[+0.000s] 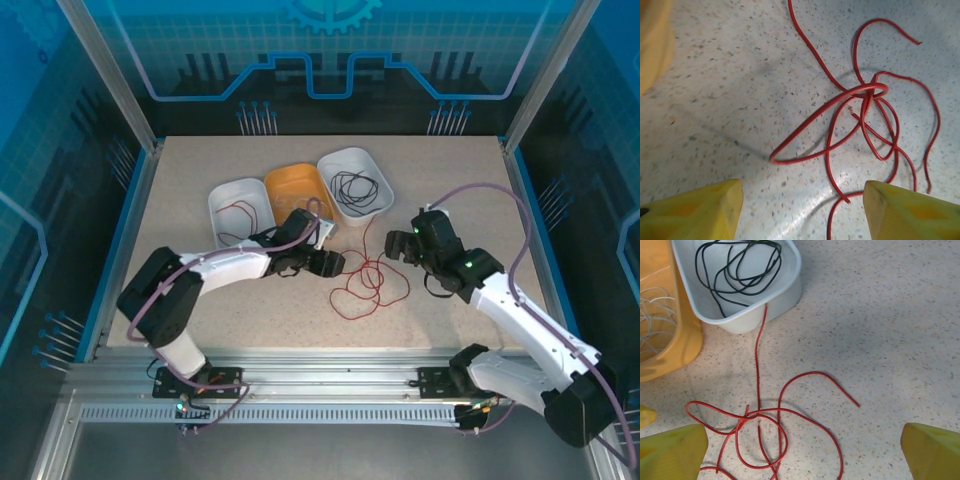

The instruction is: Untangle the cables

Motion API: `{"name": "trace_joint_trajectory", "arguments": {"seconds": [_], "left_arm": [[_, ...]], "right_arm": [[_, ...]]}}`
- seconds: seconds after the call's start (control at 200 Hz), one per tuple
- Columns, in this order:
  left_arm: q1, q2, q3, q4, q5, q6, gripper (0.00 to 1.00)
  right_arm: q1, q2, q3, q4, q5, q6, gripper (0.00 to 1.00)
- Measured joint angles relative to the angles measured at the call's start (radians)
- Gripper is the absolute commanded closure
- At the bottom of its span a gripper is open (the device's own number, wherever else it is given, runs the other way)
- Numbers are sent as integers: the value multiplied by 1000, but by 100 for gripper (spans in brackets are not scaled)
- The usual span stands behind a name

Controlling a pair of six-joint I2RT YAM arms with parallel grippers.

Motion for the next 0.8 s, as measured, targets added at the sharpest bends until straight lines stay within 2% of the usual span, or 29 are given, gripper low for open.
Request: {"name": "trace_joint_trajectory", "arguments": {"seconds": [0.3,0.495,0.8], "left_arm": [[-16,169,156,-8,13,78,39],[-38,213,227,-26,39,98,72],[-76,171,276,-95,42,101,98]], "right_arm": [[-19,-68,-36,-19,-7,21,0],[-21,-70,-48,-22,-17,25,0],[-52,-11,-112,19,-78,37,0]]}}
